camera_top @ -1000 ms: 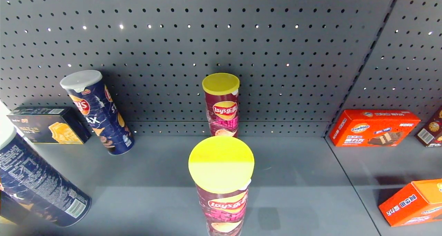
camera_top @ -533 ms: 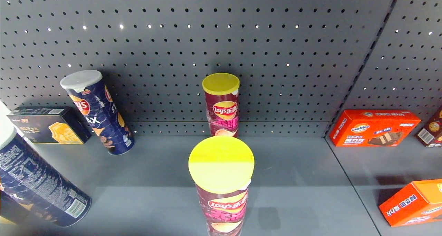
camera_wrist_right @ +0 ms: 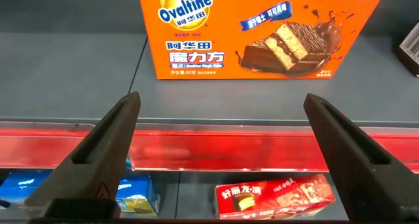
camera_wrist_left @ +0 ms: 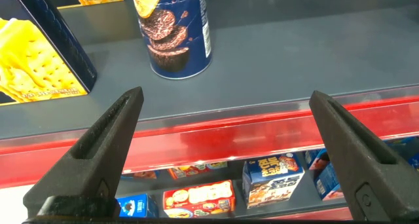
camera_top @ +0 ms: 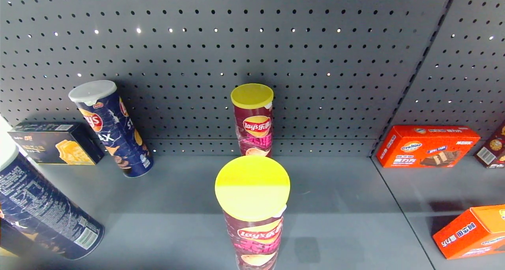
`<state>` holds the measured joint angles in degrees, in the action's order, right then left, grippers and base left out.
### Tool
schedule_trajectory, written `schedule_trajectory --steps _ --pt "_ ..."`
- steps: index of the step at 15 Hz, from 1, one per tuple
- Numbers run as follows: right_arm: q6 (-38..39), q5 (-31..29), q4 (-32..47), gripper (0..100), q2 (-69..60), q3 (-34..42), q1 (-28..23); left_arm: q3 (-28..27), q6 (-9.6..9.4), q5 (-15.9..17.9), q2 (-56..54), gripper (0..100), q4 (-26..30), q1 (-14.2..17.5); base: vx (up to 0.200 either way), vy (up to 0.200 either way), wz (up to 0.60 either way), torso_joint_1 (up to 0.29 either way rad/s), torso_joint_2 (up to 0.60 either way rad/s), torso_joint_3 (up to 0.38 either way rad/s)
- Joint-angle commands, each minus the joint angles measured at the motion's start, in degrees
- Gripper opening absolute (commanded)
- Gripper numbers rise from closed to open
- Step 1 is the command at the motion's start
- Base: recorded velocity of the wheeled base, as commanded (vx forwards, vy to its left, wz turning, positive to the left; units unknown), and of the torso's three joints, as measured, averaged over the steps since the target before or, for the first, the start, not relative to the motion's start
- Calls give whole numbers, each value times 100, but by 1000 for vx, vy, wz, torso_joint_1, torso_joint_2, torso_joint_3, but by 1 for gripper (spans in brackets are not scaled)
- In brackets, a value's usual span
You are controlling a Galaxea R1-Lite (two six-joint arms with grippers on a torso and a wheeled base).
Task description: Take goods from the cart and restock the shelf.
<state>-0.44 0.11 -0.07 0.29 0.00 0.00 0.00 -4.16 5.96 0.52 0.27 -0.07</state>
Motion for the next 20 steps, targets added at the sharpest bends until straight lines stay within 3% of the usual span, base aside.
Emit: schedule_trajectory --steps 1,18,20 --pt "0 7 -1 100 -3 0 0 0 -6 2 9 100 0 -1 0 200 0 -2 -2 2" --pt "0 7 -1 100 -3 0 0 0 -15 2 9 100 0 -1 -24 12 0 0 0 1" --pt "0 7 -1 100 -3 0 0 0 11 -16 9 100 0 -1 0 200 0 7 2 5"
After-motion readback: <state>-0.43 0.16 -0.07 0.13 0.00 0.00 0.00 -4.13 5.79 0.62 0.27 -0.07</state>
